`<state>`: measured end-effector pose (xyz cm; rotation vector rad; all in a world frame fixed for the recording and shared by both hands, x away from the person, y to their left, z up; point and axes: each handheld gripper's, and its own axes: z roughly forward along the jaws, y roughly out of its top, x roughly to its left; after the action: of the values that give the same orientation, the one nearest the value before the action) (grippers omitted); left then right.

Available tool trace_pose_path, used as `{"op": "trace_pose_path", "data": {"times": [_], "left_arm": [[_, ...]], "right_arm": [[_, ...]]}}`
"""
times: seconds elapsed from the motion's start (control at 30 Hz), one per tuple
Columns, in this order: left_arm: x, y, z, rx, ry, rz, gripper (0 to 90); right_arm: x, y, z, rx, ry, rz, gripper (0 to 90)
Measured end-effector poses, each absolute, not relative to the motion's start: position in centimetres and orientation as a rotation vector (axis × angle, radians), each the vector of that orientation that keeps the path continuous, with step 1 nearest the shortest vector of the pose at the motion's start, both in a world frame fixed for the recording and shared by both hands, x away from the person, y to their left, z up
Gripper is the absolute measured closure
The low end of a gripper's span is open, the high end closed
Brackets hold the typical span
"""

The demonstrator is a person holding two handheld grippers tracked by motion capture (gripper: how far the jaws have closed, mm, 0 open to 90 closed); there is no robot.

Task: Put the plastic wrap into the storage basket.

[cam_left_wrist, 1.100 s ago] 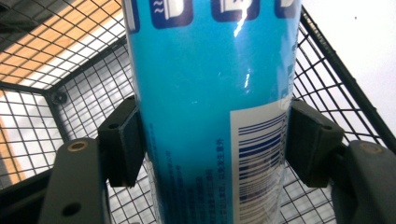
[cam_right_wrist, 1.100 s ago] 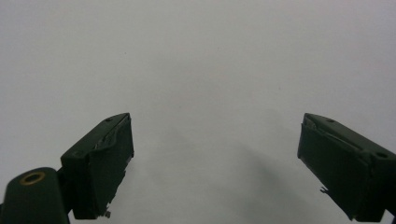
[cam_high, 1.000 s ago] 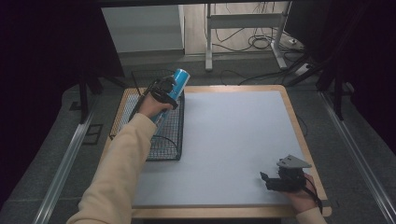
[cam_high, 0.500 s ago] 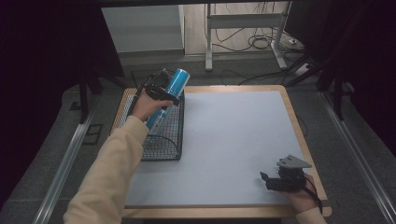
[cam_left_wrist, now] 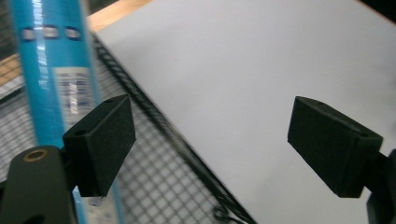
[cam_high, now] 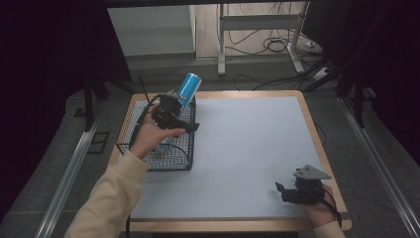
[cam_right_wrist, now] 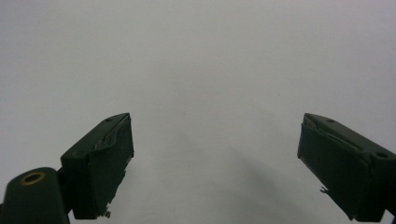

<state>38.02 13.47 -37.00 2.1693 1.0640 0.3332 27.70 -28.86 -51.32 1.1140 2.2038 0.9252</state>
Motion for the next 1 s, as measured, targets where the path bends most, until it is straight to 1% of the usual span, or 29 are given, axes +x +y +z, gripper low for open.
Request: {"op": "trace_pose_path", "data": {"times": [0.27, 0.47, 0.57, 0.63, 0.67, 0.7, 0.8, 0.9, 1.0], "left_arm": [[32.5, 11.3, -39.2, 2.173, 0.906, 0.31, 15.3], [29.4, 10.4, -42.0, 2.191, 0.858, 0.298, 15.3], [27.9, 10.3, -44.2, 2.188, 0.871, 0.286, 15.4], [26.9, 10.4, -45.8, 2.179, 0.895, 0.323, 16.2], [26.5, 10.5, -46.4, 2.178, 0.907, 0.344, 18.0], [26.2, 10.5, -47.1, 2.195, 0.909, 0.335, 18.1], [25.6, 10.9, -49.0, 2.248, 0.917, 0.285, 17.1], [25.5, 11.7, -50.2, 2.246, 0.956, 0.275, 17.1], [25.5, 12.1, -50.8, 2.254, 0.968, 0.293, 17.2]], "right_arm": [[27.7, -28.7, -51.3, 1.104, 2.204, 0.931, 10.8], [27.5, -28.5, -51.2, 1.087, 2.212, 0.938, 10.8], [27.5, -28.3, -51.3, 1.079, 2.216, 0.942, 10.8], [27.5, -28.3, -51.3, 1.077, 2.217, 0.943, 10.8], [27.5, -28.3, -51.3, 1.077, 2.216, 0.943, 10.9], [27.5, -28.3, -51.3, 1.078, 2.215, 0.943, 10.8], [27.5, -28.2, -51.4, 1.076, 2.216, 0.939, 10.8], [27.5, -28.3, -51.5, 1.073, 2.216, 0.935, 10.9], [27.6, -28.4, -51.6, 1.08, 2.214, 0.932, 10.9]]}}
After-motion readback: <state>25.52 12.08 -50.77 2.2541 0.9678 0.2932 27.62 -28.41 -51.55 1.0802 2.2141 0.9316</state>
